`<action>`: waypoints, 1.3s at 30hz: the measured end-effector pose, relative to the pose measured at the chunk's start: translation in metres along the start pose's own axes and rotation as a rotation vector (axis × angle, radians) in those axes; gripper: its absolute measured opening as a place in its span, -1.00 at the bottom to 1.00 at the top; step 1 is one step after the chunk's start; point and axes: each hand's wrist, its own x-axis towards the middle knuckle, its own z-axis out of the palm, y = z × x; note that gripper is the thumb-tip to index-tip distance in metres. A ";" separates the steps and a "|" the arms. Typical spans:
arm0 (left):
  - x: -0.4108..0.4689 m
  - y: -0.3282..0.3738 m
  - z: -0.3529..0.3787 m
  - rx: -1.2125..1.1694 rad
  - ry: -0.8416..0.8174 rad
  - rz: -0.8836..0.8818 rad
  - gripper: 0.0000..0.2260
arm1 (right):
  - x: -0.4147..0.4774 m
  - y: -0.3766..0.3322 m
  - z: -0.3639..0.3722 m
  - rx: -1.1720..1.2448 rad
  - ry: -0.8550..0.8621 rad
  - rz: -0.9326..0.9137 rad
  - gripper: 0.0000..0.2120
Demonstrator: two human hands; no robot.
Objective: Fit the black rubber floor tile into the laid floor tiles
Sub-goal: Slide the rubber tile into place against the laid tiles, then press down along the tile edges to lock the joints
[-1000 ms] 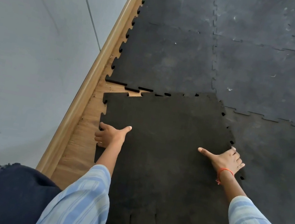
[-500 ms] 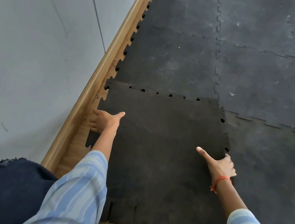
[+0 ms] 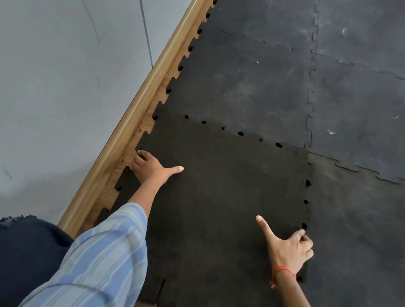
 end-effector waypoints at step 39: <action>-0.068 0.005 0.065 0.458 -0.105 0.581 0.11 | 0.036 0.013 0.012 -0.369 -0.089 -0.317 0.00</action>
